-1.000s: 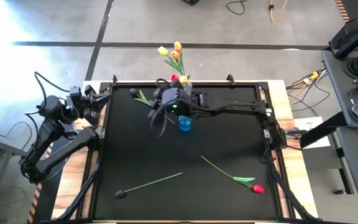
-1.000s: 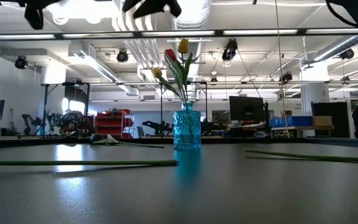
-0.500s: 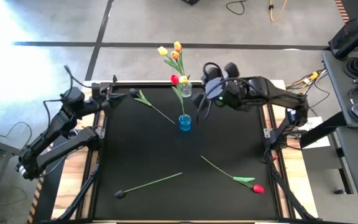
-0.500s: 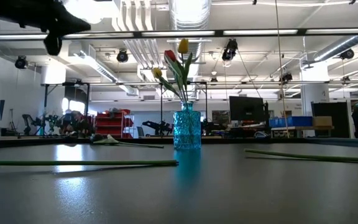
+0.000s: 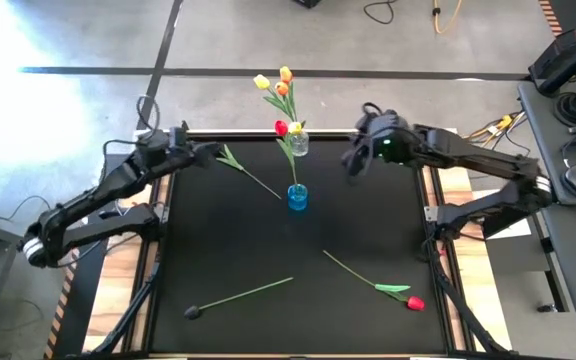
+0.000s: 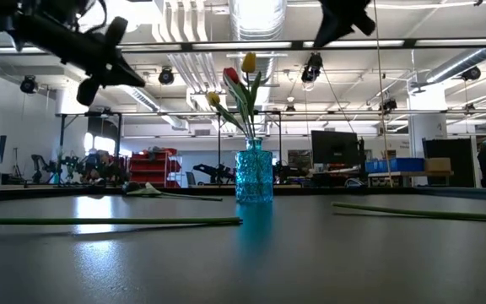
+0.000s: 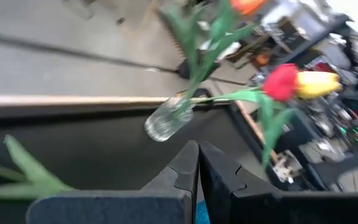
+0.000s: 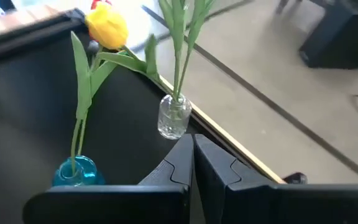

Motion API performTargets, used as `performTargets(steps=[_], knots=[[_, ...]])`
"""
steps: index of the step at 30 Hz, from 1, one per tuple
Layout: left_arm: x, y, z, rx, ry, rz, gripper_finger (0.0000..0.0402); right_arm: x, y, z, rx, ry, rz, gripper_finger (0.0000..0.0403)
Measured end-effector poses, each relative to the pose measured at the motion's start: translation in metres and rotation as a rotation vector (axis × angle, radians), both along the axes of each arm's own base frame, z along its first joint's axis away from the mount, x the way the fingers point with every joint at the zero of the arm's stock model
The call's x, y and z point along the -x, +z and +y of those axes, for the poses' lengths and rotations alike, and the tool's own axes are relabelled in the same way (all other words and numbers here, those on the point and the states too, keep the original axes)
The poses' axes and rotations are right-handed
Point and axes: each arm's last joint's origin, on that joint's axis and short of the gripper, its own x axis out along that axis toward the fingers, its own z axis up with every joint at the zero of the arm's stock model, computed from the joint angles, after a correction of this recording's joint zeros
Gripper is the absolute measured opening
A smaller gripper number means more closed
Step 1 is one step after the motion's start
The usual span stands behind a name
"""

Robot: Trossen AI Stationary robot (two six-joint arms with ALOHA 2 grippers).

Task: Sort flowers into vase by color
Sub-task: Put the top black tulip flower into the blue vase

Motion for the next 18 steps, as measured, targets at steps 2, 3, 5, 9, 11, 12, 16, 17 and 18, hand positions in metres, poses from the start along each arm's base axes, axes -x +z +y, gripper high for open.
performTargets(steps=[2, 3, 5, 9, 11, 12, 16, 17, 18], knots=[[-0.008, -0.007, 0.002, 0.076, 0.043, 0.0, 0.0, 0.016, -0.009, -0.006, -0.018, -0.005, -0.021, 0.0009], [-0.012, -0.01, 0.003, 0.116, 0.068, 0.0, 0.0, 0.023, -0.013, -0.008, -0.024, -0.013, -0.025, 0.0009], [-0.02, -0.019, 0.004, 0.2, 0.129, 0.01, 0.0, 0.035, -0.019, -0.012, -0.027, -0.032, -0.028, 0.0009], [-0.035, -0.04, 0.006, 0.362, 0.247, 0.044, 0.0, 0.051, -0.023, -0.017, -0.024, -0.027, -0.025, 0.0009], [-0.042, -0.05, 0.008, 0.423, 0.296, 0.06, 0.0, 0.055, -0.025, -0.019, -0.019, -0.019, -0.018, 0.0009], [-0.045, -0.055, 0.01, 0.448, 0.323, 0.072, 0.0, 0.056, -0.025, -0.02, -0.021, -0.016, -0.015, 0.0009], [-0.061, -0.065, 0.021, 0.522, 0.377, 0.099, 0.0003, 0.056, -0.029, -0.022, -0.023, 0.017, 0.01, 0.0009], [-0.065, -0.067, 0.024, 0.55, 0.397, 0.102, 0.0007, 0.056, -0.03, -0.023, -0.024, 0.023, 0.015, 0.0009], [-0.069, -0.069, 0.027, 0.582, 0.42, 0.111, 0.0011, 0.055, -0.031, -0.023, -0.027, 0.034, 0.019, 0.0009]])
